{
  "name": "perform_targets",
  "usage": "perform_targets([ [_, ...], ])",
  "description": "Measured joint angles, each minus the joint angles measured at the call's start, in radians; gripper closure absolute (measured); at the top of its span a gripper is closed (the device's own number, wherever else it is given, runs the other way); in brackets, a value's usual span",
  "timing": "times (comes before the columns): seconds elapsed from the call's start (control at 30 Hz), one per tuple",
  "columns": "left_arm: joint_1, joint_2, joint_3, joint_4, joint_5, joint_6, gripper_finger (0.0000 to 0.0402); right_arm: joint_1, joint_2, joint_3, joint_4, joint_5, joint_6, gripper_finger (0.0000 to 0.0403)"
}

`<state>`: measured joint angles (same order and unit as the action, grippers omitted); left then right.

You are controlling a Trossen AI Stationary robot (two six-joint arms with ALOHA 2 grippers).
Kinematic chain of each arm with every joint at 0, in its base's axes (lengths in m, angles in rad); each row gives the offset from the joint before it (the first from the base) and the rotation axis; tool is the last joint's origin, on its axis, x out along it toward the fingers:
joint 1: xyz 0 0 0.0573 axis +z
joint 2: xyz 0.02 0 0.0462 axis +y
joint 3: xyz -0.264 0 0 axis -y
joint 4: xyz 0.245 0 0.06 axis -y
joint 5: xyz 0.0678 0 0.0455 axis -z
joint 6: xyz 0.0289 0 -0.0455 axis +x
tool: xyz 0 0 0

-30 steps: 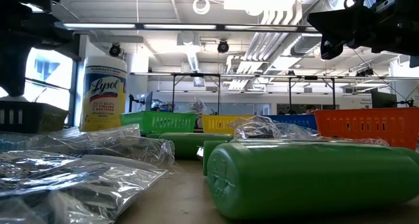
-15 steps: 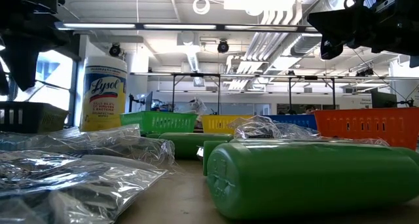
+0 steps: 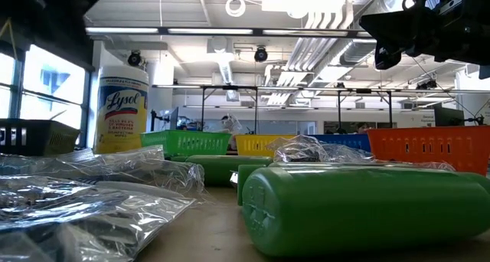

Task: Pick & Place Travel size toiletries
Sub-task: Put the razor into the blue bin

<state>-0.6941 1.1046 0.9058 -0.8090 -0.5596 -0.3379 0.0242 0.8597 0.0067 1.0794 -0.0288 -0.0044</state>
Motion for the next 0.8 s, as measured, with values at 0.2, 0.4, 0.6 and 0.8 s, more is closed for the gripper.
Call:
perform_targets([
  [0.2, 0.000, -0.198, -0.009, 0.158, -0.114, 0.159, 0.0255, 0.000, 0.000, 0.000, 0.000, 0.000, 0.000, 0.0400],
  [0.4, 0.029, -0.409, -0.161, 0.470, -0.103, 0.403, 0.0372, 0.000, 0.000, 0.000, 0.000, 0.000, 0.000, 0.0400],
  [0.6, 0.226, -0.595, -0.322, 0.491, -0.187, 0.297, 0.0397, 0.000, 0.000, 0.000, 0.000, 0.000, 0.000, 0.0400],
  [0.8, 0.429, -0.719, -0.539, 0.636, 0.056, 0.193, 0.0401, 0.000, 0.000, 0.000, 0.000, 0.000, 0.000, 0.0400],
])
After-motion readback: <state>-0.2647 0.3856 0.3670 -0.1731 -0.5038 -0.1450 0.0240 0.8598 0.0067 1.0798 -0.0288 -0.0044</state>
